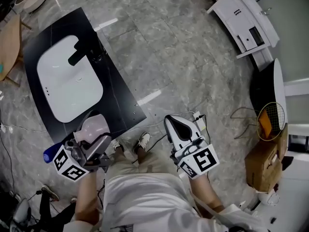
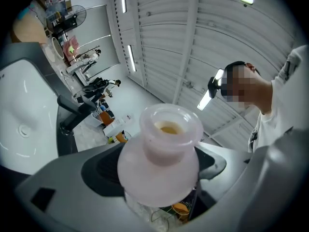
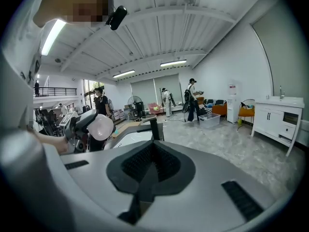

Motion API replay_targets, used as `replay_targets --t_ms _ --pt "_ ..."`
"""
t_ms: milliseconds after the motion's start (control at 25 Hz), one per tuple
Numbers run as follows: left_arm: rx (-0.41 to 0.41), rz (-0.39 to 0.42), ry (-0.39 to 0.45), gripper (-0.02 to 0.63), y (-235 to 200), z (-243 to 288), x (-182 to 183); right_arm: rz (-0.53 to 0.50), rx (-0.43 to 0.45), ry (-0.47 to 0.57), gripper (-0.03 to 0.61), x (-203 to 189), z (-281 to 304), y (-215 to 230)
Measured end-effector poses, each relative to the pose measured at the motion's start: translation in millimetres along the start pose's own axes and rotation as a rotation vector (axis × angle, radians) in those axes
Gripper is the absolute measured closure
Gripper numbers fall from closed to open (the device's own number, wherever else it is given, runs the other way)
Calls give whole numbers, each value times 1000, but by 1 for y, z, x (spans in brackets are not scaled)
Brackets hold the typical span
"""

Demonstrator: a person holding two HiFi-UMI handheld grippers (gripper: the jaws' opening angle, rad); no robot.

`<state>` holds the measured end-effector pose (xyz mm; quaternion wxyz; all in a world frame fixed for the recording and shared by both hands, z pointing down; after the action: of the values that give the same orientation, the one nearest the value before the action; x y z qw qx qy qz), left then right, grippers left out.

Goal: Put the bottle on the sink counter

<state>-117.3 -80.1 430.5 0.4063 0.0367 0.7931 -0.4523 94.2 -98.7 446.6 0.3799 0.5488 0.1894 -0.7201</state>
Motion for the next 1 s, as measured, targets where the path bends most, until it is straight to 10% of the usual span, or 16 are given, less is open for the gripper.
replay_targets --t_ms 1000 --pt "206 112 -315 202 -99 33 -104 41 -30 -78 568 -41 -9 31"
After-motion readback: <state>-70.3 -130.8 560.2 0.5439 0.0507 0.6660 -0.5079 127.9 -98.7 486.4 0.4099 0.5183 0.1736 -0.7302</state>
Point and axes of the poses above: the fingertips, and each gripper's own axes: z forward along the fingers, y to its right, x out of its top, the point moved 2 cm from there along -z, backward along the fingers, and after that the axes turned 2 degrees about -x, right-handed, at the moved point
